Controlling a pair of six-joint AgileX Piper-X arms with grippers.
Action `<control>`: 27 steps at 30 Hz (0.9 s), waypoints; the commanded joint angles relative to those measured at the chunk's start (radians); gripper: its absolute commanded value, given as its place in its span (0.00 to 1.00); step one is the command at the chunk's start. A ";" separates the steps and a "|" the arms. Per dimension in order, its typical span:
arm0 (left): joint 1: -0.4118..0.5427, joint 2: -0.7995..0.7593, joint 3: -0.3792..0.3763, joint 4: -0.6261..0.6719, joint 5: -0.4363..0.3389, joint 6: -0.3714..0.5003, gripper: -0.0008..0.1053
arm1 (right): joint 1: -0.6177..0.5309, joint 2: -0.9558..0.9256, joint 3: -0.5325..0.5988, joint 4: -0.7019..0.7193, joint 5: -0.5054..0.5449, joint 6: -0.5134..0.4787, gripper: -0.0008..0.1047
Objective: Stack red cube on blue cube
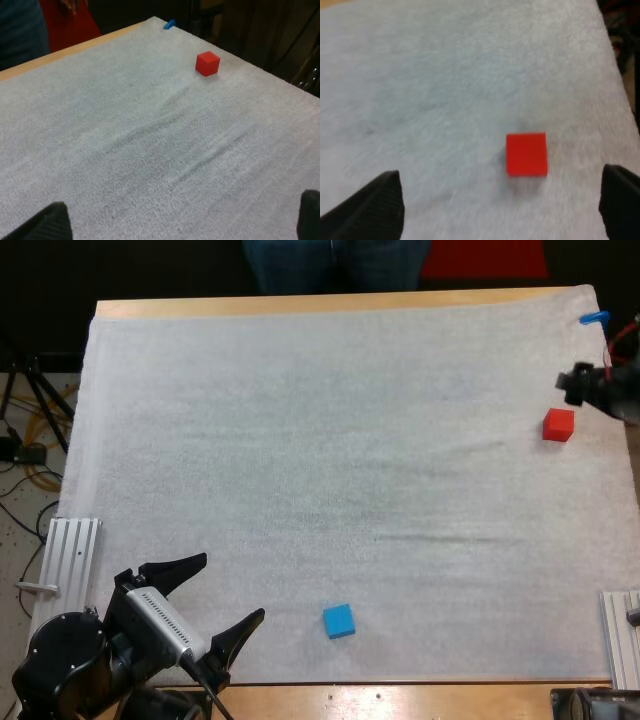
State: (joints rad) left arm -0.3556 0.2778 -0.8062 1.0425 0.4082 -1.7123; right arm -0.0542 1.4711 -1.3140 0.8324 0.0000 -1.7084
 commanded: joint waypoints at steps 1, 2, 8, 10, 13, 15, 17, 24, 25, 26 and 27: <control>-0.005 0.001 -0.006 -0.010 0.009 -0.006 0.83 | -0.001 0.046 -0.032 -0.007 0.021 0.004 0.74; -0.005 0.001 -0.006 -0.010 0.009 -0.006 0.83 | -0.001 0.082 -0.052 -0.007 0.042 0.004 0.74; -0.005 0.001 -0.006 -0.010 0.009 -0.011 0.83 | -0.001 0.263 -0.112 -0.028 0.047 0.004 0.74; -0.005 0.001 -0.006 -0.010 0.009 -0.011 0.83 | -0.001 0.308 -0.115 -0.040 0.047 0.004 0.74; -0.005 0.001 -0.006 -0.010 0.009 -0.011 0.83 | -0.001 0.366 -0.114 -0.063 0.047 0.000 0.74; -0.005 0.001 -0.006 -0.010 0.009 -0.011 0.83 | -0.001 0.404 -0.114 -0.076 0.047 0.001 0.74; -0.005 0.001 -0.006 -0.010 0.009 -0.017 0.83 | -0.001 0.447 -0.114 -0.097 0.047 0.001 0.74; -0.005 0.010 -0.006 -0.010 0.007 -0.018 0.83 | -0.001 0.528 -0.114 -0.082 0.045 0.001 0.71; -0.005 0.013 -0.006 -0.010 0.007 -0.018 0.83 | -0.001 0.536 -0.114 -0.069 0.047 0.001 0.66; -0.005 0.017 -0.006 -0.010 0.007 -0.018 0.83 | -0.001 0.536 -0.114 -0.059 0.050 0.001 0.60; -0.005 0.019 -0.006 -0.010 0.007 -0.018 0.83 | -0.001 0.536 -0.114 -0.053 0.051 0.001 0.55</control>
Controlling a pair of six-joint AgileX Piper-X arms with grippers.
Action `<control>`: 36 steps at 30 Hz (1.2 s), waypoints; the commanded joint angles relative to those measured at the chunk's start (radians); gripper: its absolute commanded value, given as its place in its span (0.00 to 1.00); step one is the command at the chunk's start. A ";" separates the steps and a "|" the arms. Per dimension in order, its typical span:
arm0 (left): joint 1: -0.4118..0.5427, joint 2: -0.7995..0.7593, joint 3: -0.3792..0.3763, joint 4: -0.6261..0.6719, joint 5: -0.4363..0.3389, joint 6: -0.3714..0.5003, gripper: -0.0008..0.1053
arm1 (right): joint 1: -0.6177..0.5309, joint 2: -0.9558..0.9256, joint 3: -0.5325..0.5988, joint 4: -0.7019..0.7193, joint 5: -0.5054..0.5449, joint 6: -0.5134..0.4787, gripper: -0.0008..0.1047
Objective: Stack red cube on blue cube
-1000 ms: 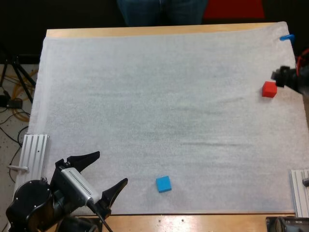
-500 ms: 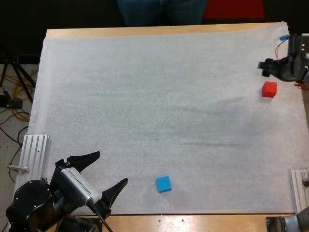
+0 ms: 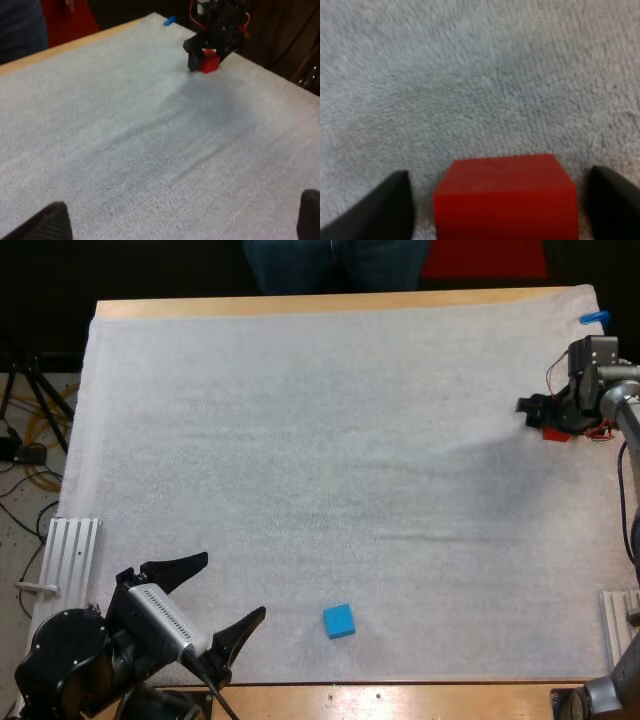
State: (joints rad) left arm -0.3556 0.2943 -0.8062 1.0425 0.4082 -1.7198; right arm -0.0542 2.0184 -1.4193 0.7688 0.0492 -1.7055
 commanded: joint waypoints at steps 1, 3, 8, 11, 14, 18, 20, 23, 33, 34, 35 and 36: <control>-0.005 0.006 -0.006 -0.010 0.007 -0.010 0.83 | -0.001 -0.014 -0.012 0.019 0.001 -0.002 0.46; -0.005 0.011 -0.006 -0.010 0.007 -0.010 0.83 | -0.001 -0.025 -0.013 0.024 0.001 -0.002 0.31; -0.005 0.015 -0.006 -0.010 0.007 -0.010 0.83 | -0.001 -0.099 -0.013 0.029 0.001 -0.002 0.06; -0.005 0.015 -0.006 -0.010 0.007 -0.010 0.83 | -0.001 -0.161 -0.013 0.042 0.001 -0.002 0.03; -0.005 0.015 -0.006 -0.010 0.007 -0.010 0.83 | 0.003 -0.234 -0.013 0.082 0.001 -0.023 0.03; -0.005 0.015 -0.006 -0.010 0.007 -0.010 0.83 | 0.019 -0.331 -0.013 0.141 0.001 -0.056 0.03; -0.005 0.015 -0.006 -0.010 0.007 -0.010 0.83 | 0.041 -0.395 -0.013 0.179 0.001 -0.071 0.03; -0.005 0.015 -0.006 -0.010 0.007 -0.010 0.83 | 0.085 -0.481 -0.013 0.236 0.005 -0.070 0.03; -0.005 0.015 -0.006 -0.004 0.007 -0.010 0.83 | 0.317 -0.726 0.025 0.409 0.044 -0.004 0.03; -0.005 0.015 -0.006 0.002 0.007 -0.010 0.83 | 0.363 -0.753 0.033 0.423 0.044 0.006 0.03; -0.005 0.015 -0.006 0.017 0.007 -0.010 0.83 | 0.411 -0.779 0.044 0.433 0.049 0.019 0.03; -0.005 0.015 -0.006 0.024 0.007 -0.010 0.83 | 0.428 -0.787 0.049 0.433 0.054 0.035 0.03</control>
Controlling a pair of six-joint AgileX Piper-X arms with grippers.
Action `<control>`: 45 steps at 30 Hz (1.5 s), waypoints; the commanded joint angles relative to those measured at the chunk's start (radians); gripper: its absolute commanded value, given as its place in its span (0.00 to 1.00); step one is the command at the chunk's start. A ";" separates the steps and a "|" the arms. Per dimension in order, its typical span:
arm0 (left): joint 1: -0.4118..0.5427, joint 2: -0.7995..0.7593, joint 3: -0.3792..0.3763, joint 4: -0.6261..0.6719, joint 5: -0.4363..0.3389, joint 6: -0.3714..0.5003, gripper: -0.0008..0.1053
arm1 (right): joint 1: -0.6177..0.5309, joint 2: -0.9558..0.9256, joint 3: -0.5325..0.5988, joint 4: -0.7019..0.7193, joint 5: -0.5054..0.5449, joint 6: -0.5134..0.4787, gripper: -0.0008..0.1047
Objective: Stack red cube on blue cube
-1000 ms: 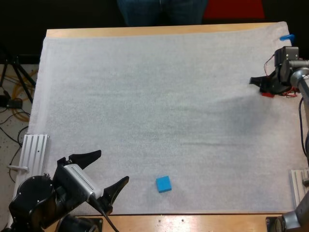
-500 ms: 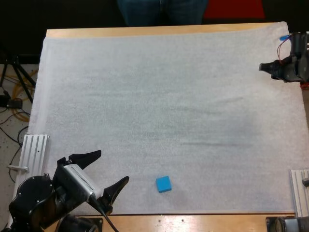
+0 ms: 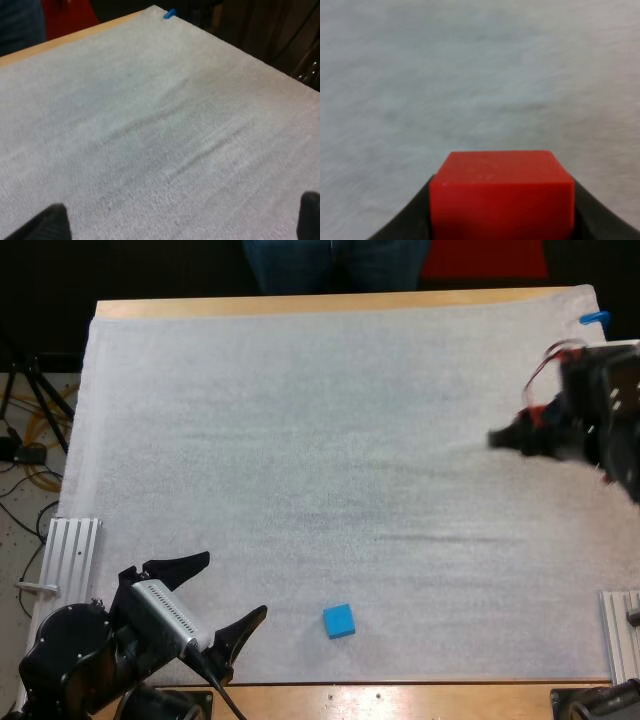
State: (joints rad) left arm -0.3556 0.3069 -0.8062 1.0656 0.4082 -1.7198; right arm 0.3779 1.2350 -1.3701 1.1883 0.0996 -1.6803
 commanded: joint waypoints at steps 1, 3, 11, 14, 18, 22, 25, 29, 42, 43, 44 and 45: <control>-0.005 0.003 -0.006 0.025 0.007 -0.010 0.83 | 0.049 -0.029 0.016 0.014 0.011 0.029 0.03; -0.005 0.003 -0.006 0.063 0.007 -0.010 0.83 | 0.133 -0.060 0.041 0.014 0.024 0.049 0.03; -0.005 0.003 -0.006 0.201 0.007 0.004 0.83 | 0.494 -0.071 0.133 -0.030 0.089 0.168 0.03; -0.005 0.003 -0.006 0.252 0.009 0.004 0.83 | 0.607 -0.032 0.149 -0.067 0.089 0.189 0.03; -0.005 -0.007 -0.026 0.318 0.024 0.021 0.83 | 0.697 0.036 0.149 -0.102 0.081 0.204 0.03; -0.005 -0.046 -0.058 0.376 0.024 0.021 0.83 | 0.762 0.122 0.149 -0.127 0.075 0.204 0.03; -0.005 -0.087 -0.067 0.396 0.024 0.021 0.83 | 0.791 0.172 0.149 -0.146 0.062 0.204 0.03; -0.005 -0.140 -0.067 0.450 0.024 0.021 0.83 | 0.829 0.223 0.149 -0.167 0.052 0.204 0.03; -0.005 -0.170 -0.067 0.454 0.024 0.021 0.83 | 0.918 0.334 0.158 -0.220 0.069 0.310 0.03; -0.005 -0.170 -0.067 0.454 0.024 0.021 0.83 | 0.916 0.352 0.158 -0.220 0.069 0.310 0.03; -0.005 -0.170 -0.067 0.454 0.024 0.021 0.83 | 0.916 0.370 0.158 -0.226 0.069 0.310 0.03; -0.005 -0.170 -0.067 0.454 0.024 0.021 0.83 | 0.916 0.379 0.158 -0.227 0.069 0.310 0.03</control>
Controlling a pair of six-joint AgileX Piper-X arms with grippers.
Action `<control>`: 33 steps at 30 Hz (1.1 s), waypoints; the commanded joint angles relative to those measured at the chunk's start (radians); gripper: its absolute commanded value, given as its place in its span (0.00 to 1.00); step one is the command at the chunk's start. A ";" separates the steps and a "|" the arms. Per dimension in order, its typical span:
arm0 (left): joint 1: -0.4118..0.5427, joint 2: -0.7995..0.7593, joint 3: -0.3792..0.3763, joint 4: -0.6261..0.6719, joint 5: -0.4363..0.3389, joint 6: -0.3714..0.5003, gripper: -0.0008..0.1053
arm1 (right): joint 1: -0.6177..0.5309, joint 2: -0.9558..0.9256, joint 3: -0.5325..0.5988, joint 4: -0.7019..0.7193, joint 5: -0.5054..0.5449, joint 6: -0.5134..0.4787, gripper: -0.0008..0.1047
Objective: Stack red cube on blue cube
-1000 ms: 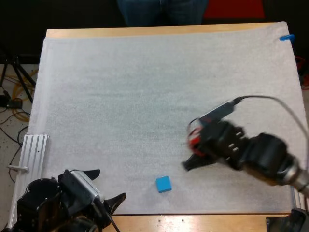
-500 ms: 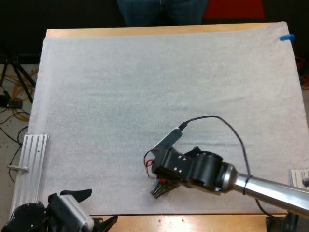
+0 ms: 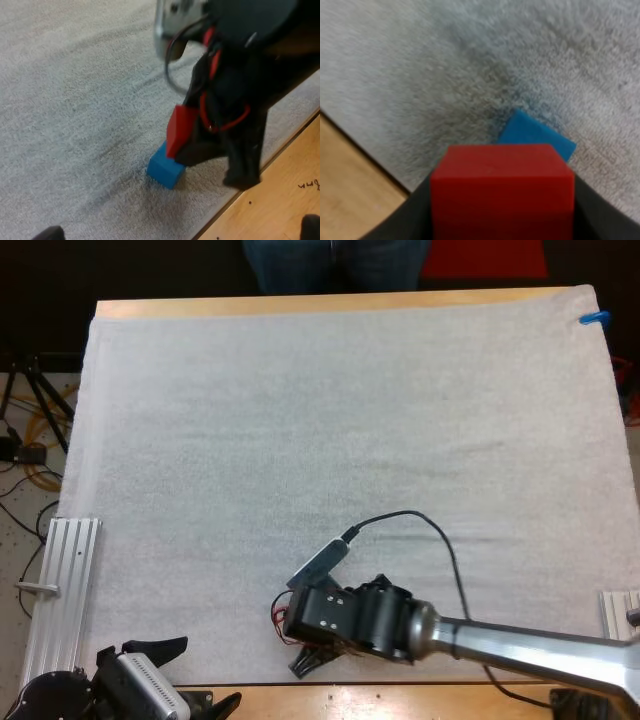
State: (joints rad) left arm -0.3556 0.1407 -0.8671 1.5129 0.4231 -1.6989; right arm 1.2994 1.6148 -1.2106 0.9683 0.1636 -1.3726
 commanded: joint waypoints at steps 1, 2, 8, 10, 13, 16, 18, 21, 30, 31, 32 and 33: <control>-0.005 -0.004 -0.006 0.007 0.009 0.000 0.83 | -0.005 0.018 -0.002 -0.009 0.005 0.002 0.03; -0.005 -0.004 -0.006 0.007 0.009 0.000 0.83 | -0.005 0.032 -0.002 -0.011 0.007 0.007 0.03; -0.005 -0.004 -0.006 0.007 0.009 0.000 0.83 | -0.023 0.090 -0.002 -0.012 0.015 0.096 0.03; -0.005 -0.004 -0.006 0.007 0.009 0.000 0.83 | -0.035 0.092 -0.002 -0.012 0.015 0.119 0.03; -0.005 -0.004 -0.006 0.007 0.009 0.002 0.83 | -0.051 0.092 -0.002 -0.026 0.019 0.121 0.03; -0.005 -0.004 -0.006 0.007 0.009 0.010 0.83 | -0.073 0.099 0.000 -0.028 0.004 0.171 0.03; -0.005 -0.004 -0.006 0.007 0.009 0.020 0.83 | -0.082 0.105 0.000 -0.026 -0.021 0.173 0.03; -0.005 -0.004 -0.006 0.007 0.009 0.028 0.83 | -0.085 0.105 0.005 -0.026 -0.029 0.173 0.03; -0.005 -0.004 -0.006 0.007 0.009 0.044 0.83 | -0.087 0.105 0.031 -0.026 -0.066 0.180 0.39; -0.005 -0.004 -0.006 0.007 0.009 0.044 0.83 | -0.087 0.105 0.033 -0.027 -0.066 0.181 0.43; -0.005 -0.004 -0.006 0.007 0.009 0.044 0.83 | -0.087 0.105 0.034 -0.029 -0.063 0.181 0.46; -0.005 -0.004 -0.006 0.007 0.009 0.044 0.83 | -0.087 0.105 0.034 -0.031 -0.063 0.181 0.47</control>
State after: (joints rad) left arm -0.3556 0.1407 -0.8671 1.5129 0.4231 -1.6608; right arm 1.2188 1.7201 -1.1751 0.9409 0.1025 -1.1951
